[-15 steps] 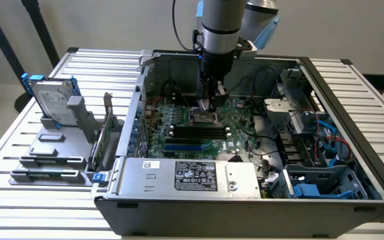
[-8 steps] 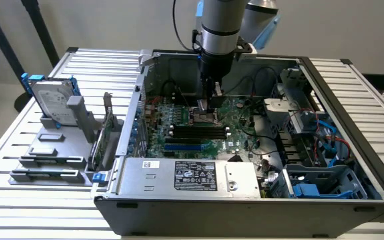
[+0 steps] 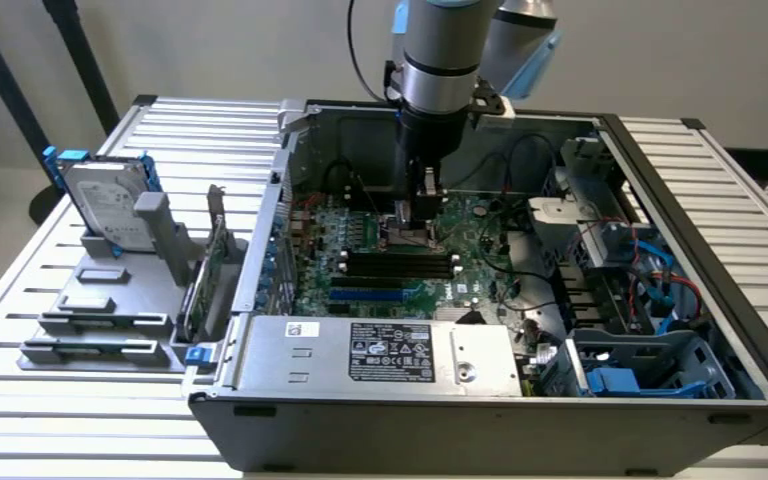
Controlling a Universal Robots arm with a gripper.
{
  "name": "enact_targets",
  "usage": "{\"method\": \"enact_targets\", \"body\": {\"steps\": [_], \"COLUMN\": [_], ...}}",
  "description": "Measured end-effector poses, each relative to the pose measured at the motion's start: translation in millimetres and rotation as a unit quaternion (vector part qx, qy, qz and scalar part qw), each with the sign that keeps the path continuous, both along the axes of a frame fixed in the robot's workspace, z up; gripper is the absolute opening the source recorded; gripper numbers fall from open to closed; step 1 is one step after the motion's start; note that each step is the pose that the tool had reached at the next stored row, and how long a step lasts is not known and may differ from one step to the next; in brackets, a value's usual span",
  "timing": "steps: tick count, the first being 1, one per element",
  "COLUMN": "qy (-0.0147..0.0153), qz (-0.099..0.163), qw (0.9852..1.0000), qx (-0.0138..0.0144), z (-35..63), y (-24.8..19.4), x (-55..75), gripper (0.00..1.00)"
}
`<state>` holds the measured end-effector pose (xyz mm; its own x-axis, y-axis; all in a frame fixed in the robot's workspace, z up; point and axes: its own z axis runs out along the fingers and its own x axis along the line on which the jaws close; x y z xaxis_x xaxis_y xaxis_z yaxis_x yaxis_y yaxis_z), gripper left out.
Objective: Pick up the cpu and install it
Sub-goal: 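Place the cpu into insertion slot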
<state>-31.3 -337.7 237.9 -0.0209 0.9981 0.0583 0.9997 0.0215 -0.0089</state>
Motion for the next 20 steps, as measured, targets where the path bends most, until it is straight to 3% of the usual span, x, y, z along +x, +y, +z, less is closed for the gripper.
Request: {"method": "enact_targets", "body": {"steps": [5,7,13,17,20], "qy": [0.005,0.005,-0.0053,-0.0068,-0.0098], "qz": [-0.034,-0.035,-0.036,-0.036,-0.036], "qw": [0.9994,0.9994,0.9993,0.9993,0.9993], "qx": [-0.0009,-0.001,-0.0005,-0.0005,-0.0004], "z": [-3.8,-4.0,-5.4,-9.5,-12.7], "y": [0.1,0.0,0.1,0.1,0.1], "x": [-0.3,-6.7,-12.8,-13.5,-13.9], "gripper": [0.54,0.54,0.54,0.54,0.54]}}
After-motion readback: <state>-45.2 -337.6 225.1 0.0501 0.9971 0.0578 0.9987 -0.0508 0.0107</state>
